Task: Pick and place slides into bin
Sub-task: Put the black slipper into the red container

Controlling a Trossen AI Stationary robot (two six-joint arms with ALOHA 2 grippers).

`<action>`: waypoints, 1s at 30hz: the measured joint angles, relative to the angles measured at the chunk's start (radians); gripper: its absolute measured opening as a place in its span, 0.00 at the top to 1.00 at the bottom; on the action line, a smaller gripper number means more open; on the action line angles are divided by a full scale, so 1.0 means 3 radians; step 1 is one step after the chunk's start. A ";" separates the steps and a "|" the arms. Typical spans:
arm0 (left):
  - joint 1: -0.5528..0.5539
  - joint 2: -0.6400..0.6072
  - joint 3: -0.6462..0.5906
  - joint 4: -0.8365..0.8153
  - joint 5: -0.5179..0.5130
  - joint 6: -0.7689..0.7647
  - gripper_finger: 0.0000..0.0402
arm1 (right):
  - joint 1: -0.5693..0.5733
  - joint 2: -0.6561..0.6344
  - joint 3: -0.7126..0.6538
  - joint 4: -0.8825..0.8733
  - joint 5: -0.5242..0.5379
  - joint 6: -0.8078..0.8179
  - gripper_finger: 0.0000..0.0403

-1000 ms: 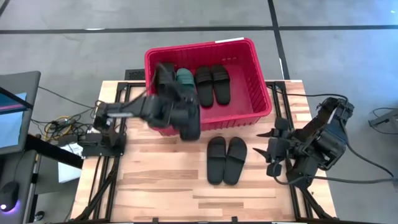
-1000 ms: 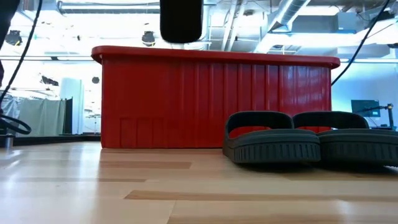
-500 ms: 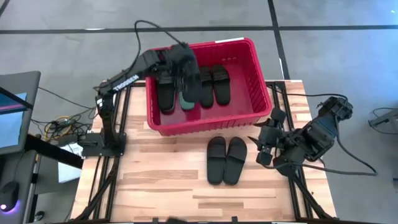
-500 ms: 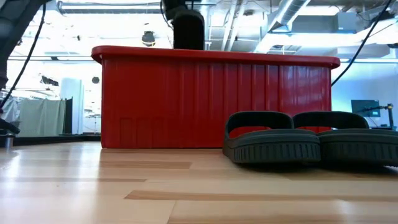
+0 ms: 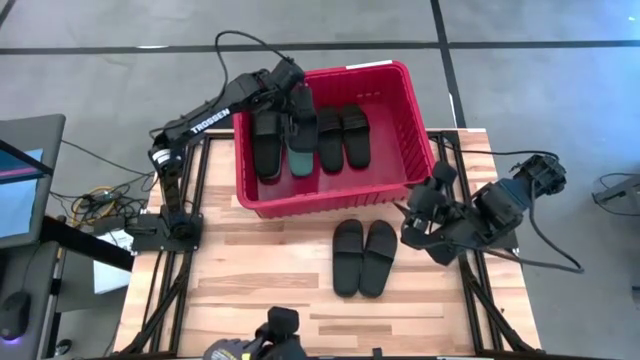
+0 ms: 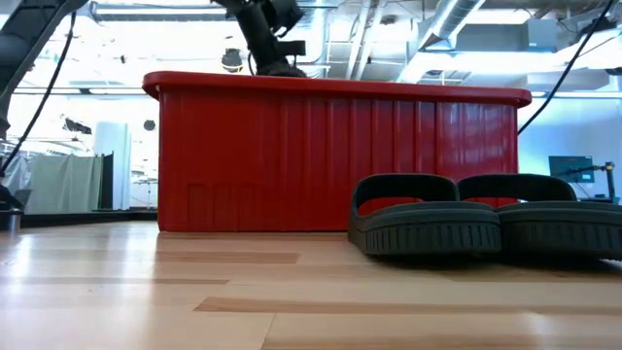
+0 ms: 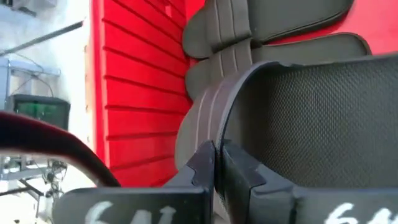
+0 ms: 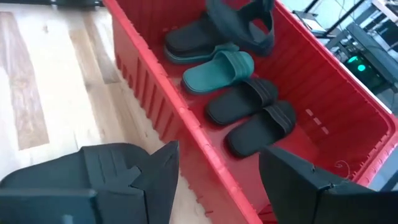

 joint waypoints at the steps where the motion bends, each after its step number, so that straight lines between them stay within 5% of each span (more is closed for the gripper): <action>1: 0.0015 0.0000 -0.0052 0.0053 0.0026 0.0030 1.00 | -0.0018 0.0001 0.0000 0.0001 -0.0003 0.0000 0.49; 30: 0.0330 0.0001 -0.0949 0.1057 0.0027 0.0088 1.00 | -0.0129 0.0001 0.0000 0.0000 -0.0007 -0.0001 0.49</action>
